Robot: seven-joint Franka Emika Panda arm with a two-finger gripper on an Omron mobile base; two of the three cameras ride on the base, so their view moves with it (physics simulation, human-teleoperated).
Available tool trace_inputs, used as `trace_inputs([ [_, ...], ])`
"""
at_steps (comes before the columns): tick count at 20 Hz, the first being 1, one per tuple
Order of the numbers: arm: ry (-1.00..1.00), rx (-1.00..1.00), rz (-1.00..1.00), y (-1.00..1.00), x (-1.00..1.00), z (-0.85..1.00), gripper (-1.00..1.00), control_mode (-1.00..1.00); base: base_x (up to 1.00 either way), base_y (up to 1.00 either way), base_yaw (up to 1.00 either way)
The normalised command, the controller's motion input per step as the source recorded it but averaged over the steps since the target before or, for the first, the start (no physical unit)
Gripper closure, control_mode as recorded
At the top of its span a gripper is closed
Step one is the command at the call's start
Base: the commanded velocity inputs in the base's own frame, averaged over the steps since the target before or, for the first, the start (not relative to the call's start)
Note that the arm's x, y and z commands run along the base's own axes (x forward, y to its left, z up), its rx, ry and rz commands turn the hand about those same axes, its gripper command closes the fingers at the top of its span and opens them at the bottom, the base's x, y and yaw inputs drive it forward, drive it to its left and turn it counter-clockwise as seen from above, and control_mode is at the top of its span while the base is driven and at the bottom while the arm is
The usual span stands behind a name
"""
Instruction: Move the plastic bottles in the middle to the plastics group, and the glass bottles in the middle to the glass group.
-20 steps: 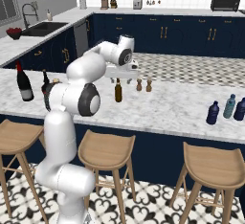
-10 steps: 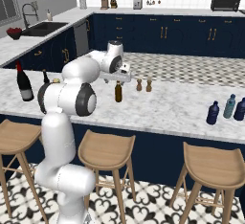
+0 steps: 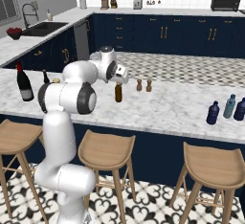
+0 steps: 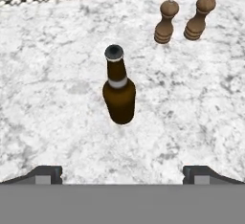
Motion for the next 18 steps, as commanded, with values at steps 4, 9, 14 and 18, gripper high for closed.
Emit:
trace_inputs([
  [4,-0.03,0.02,-0.09,0.03,0.26,-0.05,-1.0,-1.0,0.0,0.0,0.0],
  [9,-0.01,0.0,-0.01,-0.02,0.23,-0.02,-1.0,-1.0,0.0,0.0,0.0],
  [14,0.0,0.0,0.0,-0.14,0.22,0.0,-1.0,-1.0,0.0,0.0,0.0],
  [18,0.0,0.0,0.0,-0.06,0.13,-0.07,-1.0,-1.0,0.0,0.0,0.0],
])
